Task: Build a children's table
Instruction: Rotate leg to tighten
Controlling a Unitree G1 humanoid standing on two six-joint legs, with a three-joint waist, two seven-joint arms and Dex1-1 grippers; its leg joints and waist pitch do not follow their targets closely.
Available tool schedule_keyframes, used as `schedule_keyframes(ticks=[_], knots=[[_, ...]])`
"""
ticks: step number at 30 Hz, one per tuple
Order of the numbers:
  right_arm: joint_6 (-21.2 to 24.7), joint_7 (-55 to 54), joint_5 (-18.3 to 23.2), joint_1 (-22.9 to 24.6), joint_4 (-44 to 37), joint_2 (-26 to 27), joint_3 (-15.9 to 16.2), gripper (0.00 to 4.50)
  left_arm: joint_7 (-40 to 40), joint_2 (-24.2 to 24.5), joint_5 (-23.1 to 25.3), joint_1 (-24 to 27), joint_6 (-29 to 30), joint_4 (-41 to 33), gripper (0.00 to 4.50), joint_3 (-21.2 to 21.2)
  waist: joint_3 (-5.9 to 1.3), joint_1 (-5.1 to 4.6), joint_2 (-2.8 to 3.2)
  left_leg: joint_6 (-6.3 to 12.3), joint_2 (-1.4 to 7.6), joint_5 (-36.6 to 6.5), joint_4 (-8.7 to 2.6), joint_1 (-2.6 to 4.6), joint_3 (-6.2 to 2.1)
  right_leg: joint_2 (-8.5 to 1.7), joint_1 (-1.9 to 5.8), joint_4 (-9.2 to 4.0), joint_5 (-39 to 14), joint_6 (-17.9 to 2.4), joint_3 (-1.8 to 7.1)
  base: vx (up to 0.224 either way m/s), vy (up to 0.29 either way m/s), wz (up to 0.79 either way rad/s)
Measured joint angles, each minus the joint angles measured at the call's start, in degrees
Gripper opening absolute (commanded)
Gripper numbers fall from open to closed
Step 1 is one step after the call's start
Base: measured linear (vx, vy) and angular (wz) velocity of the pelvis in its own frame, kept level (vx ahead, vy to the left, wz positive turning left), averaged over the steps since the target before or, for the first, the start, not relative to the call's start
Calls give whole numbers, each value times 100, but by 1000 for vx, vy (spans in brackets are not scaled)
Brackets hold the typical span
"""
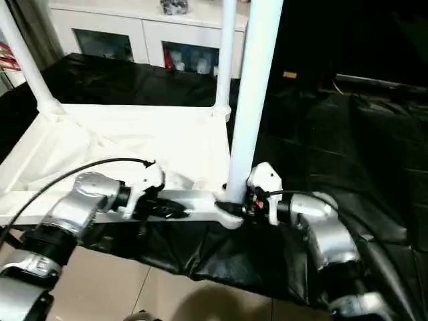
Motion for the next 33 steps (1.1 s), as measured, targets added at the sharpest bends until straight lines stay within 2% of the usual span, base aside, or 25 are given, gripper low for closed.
schedule_keyframes(ticks=[3, 6, 11, 13, 15, 19, 25, 28, 31, 33], knots=[[118, -1023, -159, -115, 217, 373, -225, 195, 627, -279, 153, -1, 142, 0, 0, 71, 2, -57, -3, -1, -4, 0, -4, 39, 0, -3, 29, -12, -3, 5, 0, 0, 0, 0], [293, -2205, -381, -419, 531, 862, -405, 195, 1273, -508, 261, -18, 301, 10, 0, 143, 1, -179, 2, -1, -6, 0, -25, 51, -9, -3, 44, -47, -4, 6, -13, 0, 0, 0], [432, -3035, -556, -731, 831, 1204, -487, 195, 1667, -641, 343, -63, 359, 68, 0, 188, -1, -266, 5, 0, -9, 0, -47, 53, -12, -3, 68, -107, -4, 6, -21, 0, 0, 0], [410, -3181, -609, -832, 956, 1293, -516, 251, 1685, -643, 348, -106, 358, 133, 0, 193, -2, -298, 4, 0, -11, 0, -47, 53, -12, -3, 71, -112, -3, 6, -20, 0, 0, 0], [406, -3238, -612, -873, 1001, 1377, -596, 267, 1688, -648, 348, -130, 353, 163, 0, 196, -2, -302, 2, 0, -11, 0, -48, 51, -12, -3, 69, -113, -3, 6, -19, 0, 0, 0], [407, -3237, -588, -879, 986, 1408, -611, 311, 1674, -647, 347, -131, 321, 159, 0, 194, -3, -300, 4, 0, -11, 0, -54, 52, -12, -3, 69, -110, -2, 6, -18, 0, 0, 0], [309, -2390, -515, -706, 757, 1086, -514, 317, 1265, -531, 271, -130, 308, 92, 0, 186, -1, -288, 6, -1, -9, 0, -63, 46, -11, -1, 56, -79, 3, 4, -16, 0, 0, 0], [255, -1616, -442, -595, 581, 658, -306, 317, 953, -403, 182, -112, 243, 62, 0, 169, 1, -264, 8, -2, -8, 0, -89, 40, -10, 2, 45, -78, 3, 0, -17, 0, 0, 0], [26, -668, -359, -435, 459, 169, -65, 317, 470, -237, 107, -41, 116, -33, 0, 92, 0, -209, 8, 3, -6, 2, -102, 35, -4, 2, 38, -77, -10, -5, -17, 0, 0, 0], [-86, -100, -323, -400, 393, -94, 94, 317, 158, -127, 41, -28, 76, -112, 0, 41, 0, -156, 8, 25, -6, 15, -100, 7, -2, 2, 14, -75, -12, -8, -17, 0, 0, 0]])
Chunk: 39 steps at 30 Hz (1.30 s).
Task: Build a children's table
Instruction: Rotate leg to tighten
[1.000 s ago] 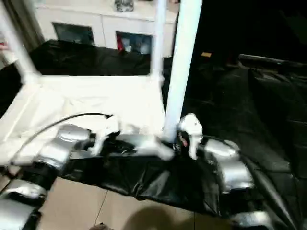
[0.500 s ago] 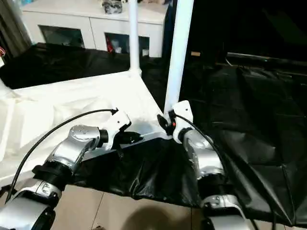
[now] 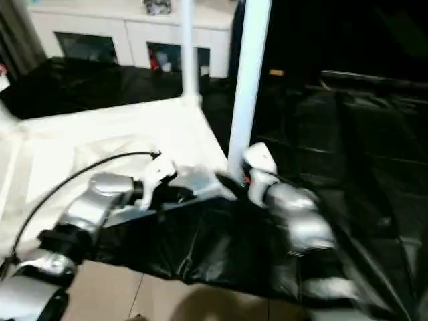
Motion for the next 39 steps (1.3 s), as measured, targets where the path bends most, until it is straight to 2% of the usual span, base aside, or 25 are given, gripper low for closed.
schedule_keyframes(ticks=[3, 7, 10, 14, 18, 26, 29, 32, 35, 39], knots=[[-56, 564, 50, 72, -133, -244, 103, 317, -303, 97, -43, 8, -42, -14, 0, -37, 0, 26, -4, 11, 1, -1, 9, -46, 0, -1, -11, 0, 0, -1, 0, 0, 0, 0], [-107, 963, 85, 84, -164, -425, 211, 293, -498, 183, -96, 15, -46, -31, 0, -95, 1, 36, -14, 13, 1, -2, 21, -50, 0, -1, -12, 2, 0, -2, 0, 0, 0, 0], [-132, 1274, 93, 80, -170, -552, 301, 274, -690, 284, -128, 54, -45, -113, 0, -146, 0, 61, -49, 13, 3, -2, 21, -49, 0, -1, -12, 4, 0, -1, 0, 0, 0, 0], [-182, 1351, 96, 48, -116, -521, 327, 246, -762, 345, -135, 75, -41, -145, 0, -150, -9, 65, -80, 13, 3, -2, 23, -49, 0, -1, -12, 4, 0, -2, 0, 0, 0, 0], [-191, 1421, 97, -46, -54, -456, 340, 222, -803, 420, -143, 106, -36, -183, 0, -149, -21, 25, -96, 12, 7, -2, 21, -46, -1, 3, -12, 7, 0, -2, -1, 0, 0, 0], [-149, 1409, 117, 37, -151, -464, 340, 210, -744, 410, -149, 159, 1, -237, 0, -145, -39, 13, -83, 12, 7, -2, 22, -47, 0, 2, -11, 5, 1, -3, -1, 0, 0, 0], [-20, 1237, 193, 273, -367, -459, 263, 209, -593, 329, -142, 264, 36, -330, 0, -118, -63, 27, -77, 17, 7, -6, 21, -39, -1, 2, -3, 4, -4, -5, -1, 0, 0, 0], [140, 831, 238, 326, -371, -230, 72, 204, -357, 251, -115, 269, 153, -339, 0, -117, -74, 8, -78, -12, 7, -22, 31, -27, 0, 1, 9, 5, 0, -10, 0, 0, 0, 0], [269, 63, 166, 338, -261, 93, -163, 200, 117, -1, 8, 270, 360, -339, 0, -82, -75, -25, -74, -15, 3, -24, 43, 47, 0, -2, 58, -2, -16, 20, 5, 0, 0, 0], [591, -1349, -13, 34, 120, 708, -481, 196, 925, -383, 186, 251, 602, -278, 0, 44, -68, -140, -70, -15, -11, -25, 38, 99, -1, -16, 99, -16, -22, 29, 4, 0, 0, 0]])
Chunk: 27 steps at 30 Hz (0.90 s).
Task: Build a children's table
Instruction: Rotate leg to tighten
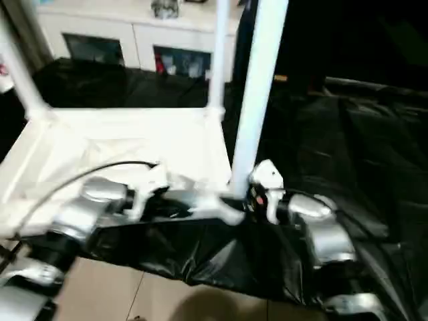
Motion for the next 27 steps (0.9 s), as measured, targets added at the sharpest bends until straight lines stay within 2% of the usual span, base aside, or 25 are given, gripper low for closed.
schedule_keyframes(ticks=[4, 7, 9, 11, 14, 17, 20, 23, 27], knots=[[257, -1085, -145, -356, 340, 442, -217, 195, 541, -233, 73, -71, 120, 107, 0, 77, -3, -44, 11, 0, -4, 0, -5, 9, -6, -3, 0, -20, -1, 1, -4, 0, 0, 0], [290, -1358, -190, -502, 474, 552, -237, 195, 666, -280, 92, -82, 142, 114, 0, 100, -4, -76, 19, 0, -5, 0, -42, 8, -12, -1, 1, -81, 0, 1, -16, 0, 0, 0], [294, -1361, -204, -522, 477, 568, -256, 251, 638, -278, 92, -82, 142, 109, 0, 104, -5, -73, 20, 1, -12, 0, -54, 5, -11, -3, -2, -91, 0, 1, -13, 0, 0, 0], [374, -1361, -169, -552, 472, 671, -380, 251, 625, -272, 98, -81, 141, 109, 0, 128, -5, -74, 19, 1, -12, 0, -56, 7, -8, -2, -3, -89, 0, 1, -9, 0, 0, 0], [474, -1348, -85, -576, 468, 699, -425, 300, 530, -240, 94, -81, 141, 87, 0, 144, -8, -72, 24, 0, -11, 0, -58, 7, -8, -2, -5, -85, 1, -1, -8, 0, 0, 0], [508, -916, 63, -572, 432, 593, -423, 326, 290, -115, 10, -80, 78, 74, 0, 137, -7, -67, 22, 0, -8, 0, -67, 5, -7, 2, -10, -78, 7, -5, -8, 0, 0, 0], [524, -411, 85, -520, 355, 351, -230, 347, 64, 21, -64, -50, 37, 13, 0, 105, -5, -37, 19, -1, -7, 0, -89, -2, -5, 5, -16, -74, 32, -4, -8, 0, 0, 0], [483, -104, 43, -461, 297, 190, -73, 347, -128, 126, -109, -19, -3, -71, 0, 106, -2, -1, 15, -2, 2, 1, -119, -10, -4, 20, -32, -74, 31, -6, -8, 0, 0, 0], [401, 1034, 88, -308, 185, -407, 226, 347, -690, 374, -259, 13, -8, -270, 0, 61, 0, 78, 14, 28, 12, 20, -121, -69, -4, 30, -111, -59, 37, -42, -10, 27, -8, 0]])
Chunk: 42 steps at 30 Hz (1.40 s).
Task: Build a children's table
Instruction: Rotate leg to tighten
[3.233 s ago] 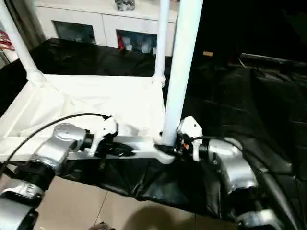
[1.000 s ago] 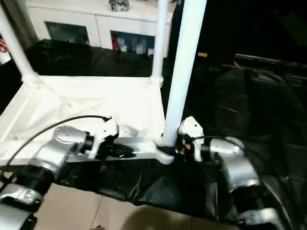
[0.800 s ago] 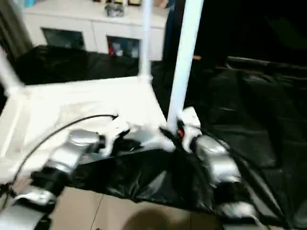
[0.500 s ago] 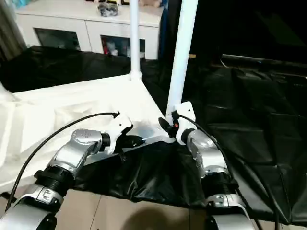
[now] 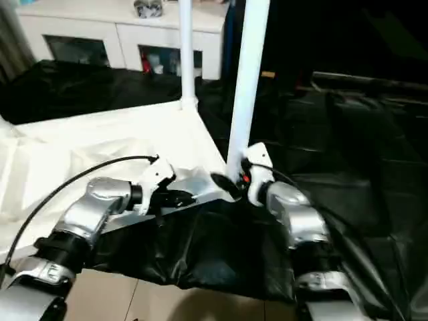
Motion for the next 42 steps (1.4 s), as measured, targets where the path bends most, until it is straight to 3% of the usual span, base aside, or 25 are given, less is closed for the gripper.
schedule_keyframes(ticks=[5, 14, 27, 33, 39, 42], knots=[[-73, 982, 90, 95, -214, -443, 263, 347, -603, 276, -98, 27, -84, -27, 0, -87, 10, 62, -20, 1, 4, -5, 45, -84, -2, -3, -57, 67, -21, -24, 2, 10, -1, 0], [-386, 1636, 150, 105, -176, -532, 506, 275, -1085, 530, -249, 30, -82, -41, 0, -153, 22, 70, -38, -2, 14, -4, 84, -81, -2, -3, -58, 85, -15, -24, 2, 0, 0, 0], [-515, 1754, 213, 182, -200, -528, 549, 263, -1150, 588, -285, 30, -127, -44, 0, -204, 22, 76, -39, -1, 15, -5, 108, -92, -2, -5, -81, 110, -15, -25, 4, 0, 0, 0], [-531, 1396, 213, 266, -150, -385, 361, 263, -791, 448, -268, 43, -128, -6, 0, -175, 22, 119, -40, -1, 16, -4, 131, -87, -2, -9, -77, 134, -15, -25, 8, 0, 0, 0], [-511, -311, 185, 131, 271, 290, -178, 262, 203, 10, -23, -1, -120, 114, 0, -50, 17, 44, -32, -46, 9, -14, 144, -77, 1, -18, -57, 156, -26, 2, 17, 0, 0, 0], [-733, -1500, 68, -21, 585, 737, -449, 261, 886, -297, 139, -44, 9, 146, 0, 27, 13, 29, -27, -51, 9, -11, 144, -67, 0, -19, -50, 157, -25, 4, 18, 0, 0, 0]])
